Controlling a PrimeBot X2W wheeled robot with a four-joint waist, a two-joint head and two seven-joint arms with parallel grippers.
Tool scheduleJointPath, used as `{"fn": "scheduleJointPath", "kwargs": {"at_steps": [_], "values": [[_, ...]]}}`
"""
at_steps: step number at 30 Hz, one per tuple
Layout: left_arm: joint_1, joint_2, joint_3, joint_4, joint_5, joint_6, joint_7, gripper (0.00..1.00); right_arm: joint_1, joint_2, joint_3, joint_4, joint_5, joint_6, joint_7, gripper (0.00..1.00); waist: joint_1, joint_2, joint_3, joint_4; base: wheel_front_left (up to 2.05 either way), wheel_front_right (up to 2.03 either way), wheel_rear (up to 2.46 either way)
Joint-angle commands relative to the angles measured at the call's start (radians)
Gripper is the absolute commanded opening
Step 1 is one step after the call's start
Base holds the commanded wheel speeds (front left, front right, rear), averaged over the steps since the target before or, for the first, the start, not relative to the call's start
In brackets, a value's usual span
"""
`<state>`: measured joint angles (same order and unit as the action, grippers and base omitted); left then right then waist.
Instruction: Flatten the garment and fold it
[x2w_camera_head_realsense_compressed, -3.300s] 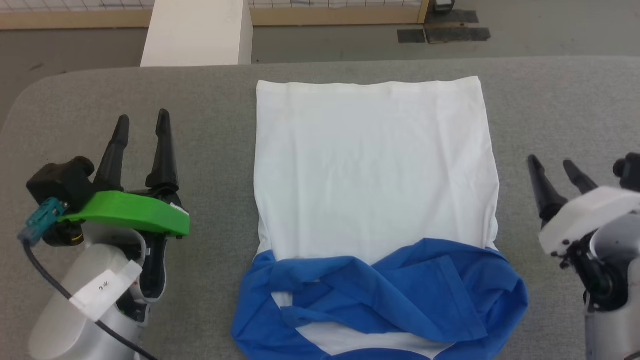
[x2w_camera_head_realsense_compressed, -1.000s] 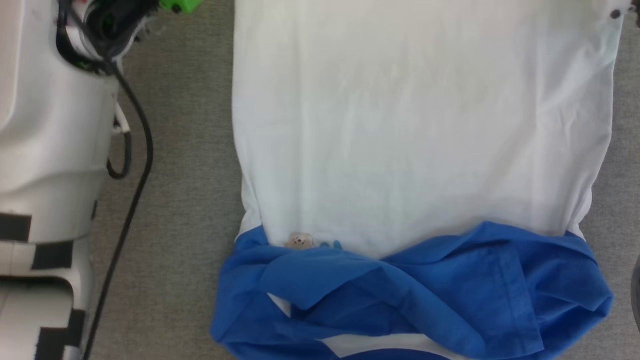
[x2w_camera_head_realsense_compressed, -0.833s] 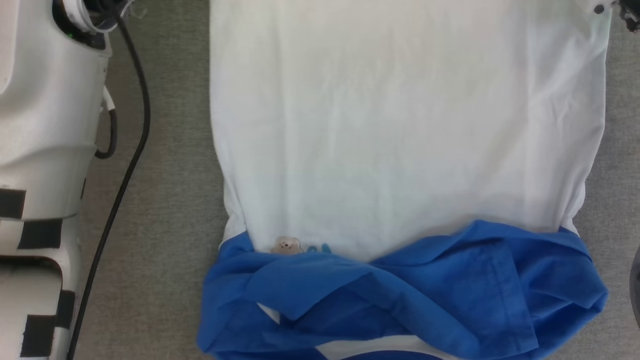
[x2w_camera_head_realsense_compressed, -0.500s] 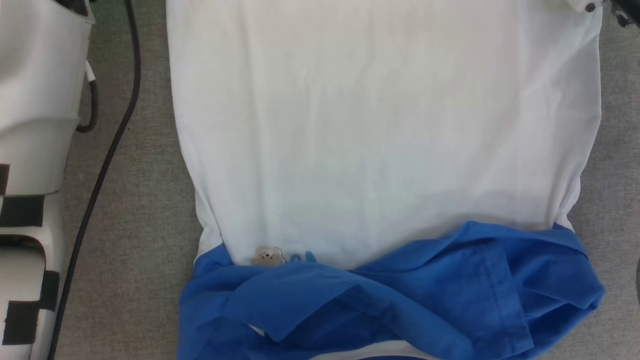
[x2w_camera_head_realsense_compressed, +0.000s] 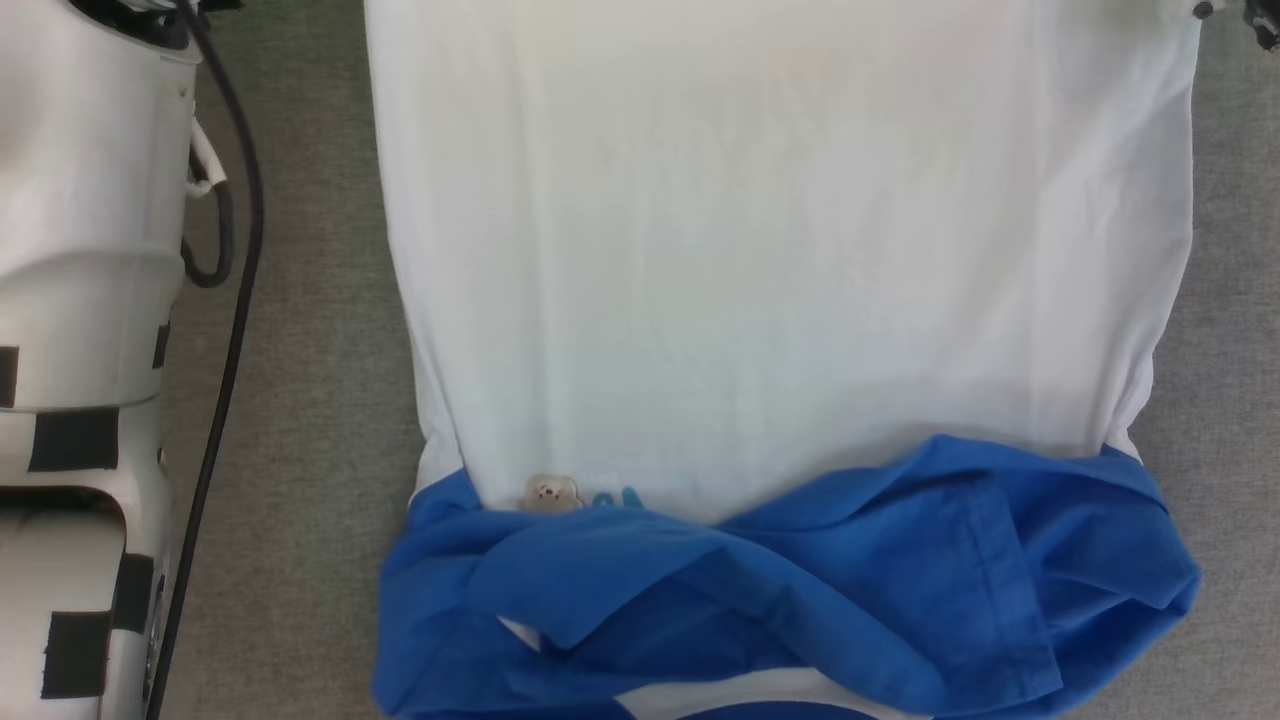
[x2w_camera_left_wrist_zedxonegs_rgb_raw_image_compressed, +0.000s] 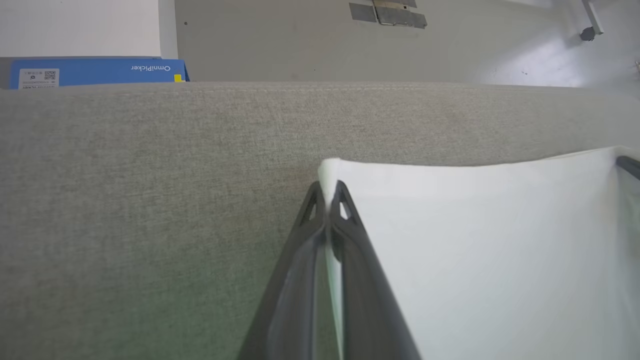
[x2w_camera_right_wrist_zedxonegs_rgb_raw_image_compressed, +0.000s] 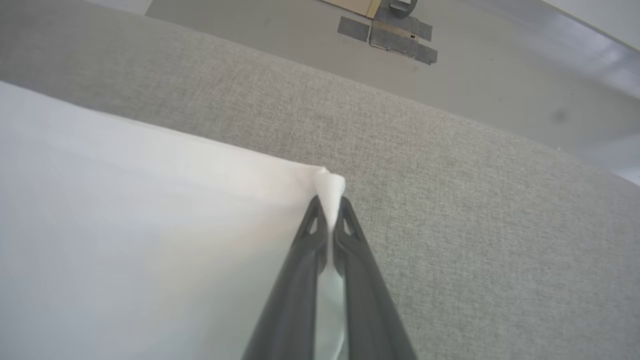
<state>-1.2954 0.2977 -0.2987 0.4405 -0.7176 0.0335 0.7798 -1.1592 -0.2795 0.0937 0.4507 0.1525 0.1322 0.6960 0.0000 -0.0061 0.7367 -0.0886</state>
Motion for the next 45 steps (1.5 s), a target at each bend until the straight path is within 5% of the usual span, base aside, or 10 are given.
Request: {"fn": "scheduleJointPath", "kwargs": {"at_steps": [1, 10, 19, 32, 45], "values": [[0.017, -0.001, 0.017, -0.005, -0.018, -0.008, -0.019, 0.00, -0.003, -0.005, -0.012, 0.003, 0.013, -0.002, -0.023, 0.00, 0.0000, 0.0061, -0.038, 0.020, 0.00, 0.00, 0.00], [0.179, -0.007, 0.064, -0.072, -0.114, -0.094, -0.101, 0.00, 0.120, -0.019, -0.049, -0.007, 0.060, -0.002, -0.107, 0.00, 0.0000, 0.0061, -0.237, 0.059, 0.00, 0.00, 0.00], [0.473, -0.018, 0.085, -0.187, -0.217, -0.135, -0.149, 0.00, 0.398, -0.038, -0.124, -0.106, 0.172, -0.002, -0.133, 0.00, 0.0000, 0.0061, -0.480, 0.086, 0.00, 0.00, 0.00], [0.983, -0.010, 0.131, -0.446, -0.313, -0.064, -0.169, 0.00, 0.908, 0.024, -0.219, -0.338, 0.255, -0.002, -0.062, 0.00, 0.0000, 0.0061, -0.701, 0.100, 0.00, 0.00, 0.00], [1.406, -0.062, 0.182, -0.632, -0.412, -0.001, -0.217, 0.00, 1.210, 0.103, -0.320, -0.517, 0.251, -0.002, 0.001, 0.00, 0.0000, 0.0061, -0.747, 0.106, 0.00, 0.00, 0.00]]}}
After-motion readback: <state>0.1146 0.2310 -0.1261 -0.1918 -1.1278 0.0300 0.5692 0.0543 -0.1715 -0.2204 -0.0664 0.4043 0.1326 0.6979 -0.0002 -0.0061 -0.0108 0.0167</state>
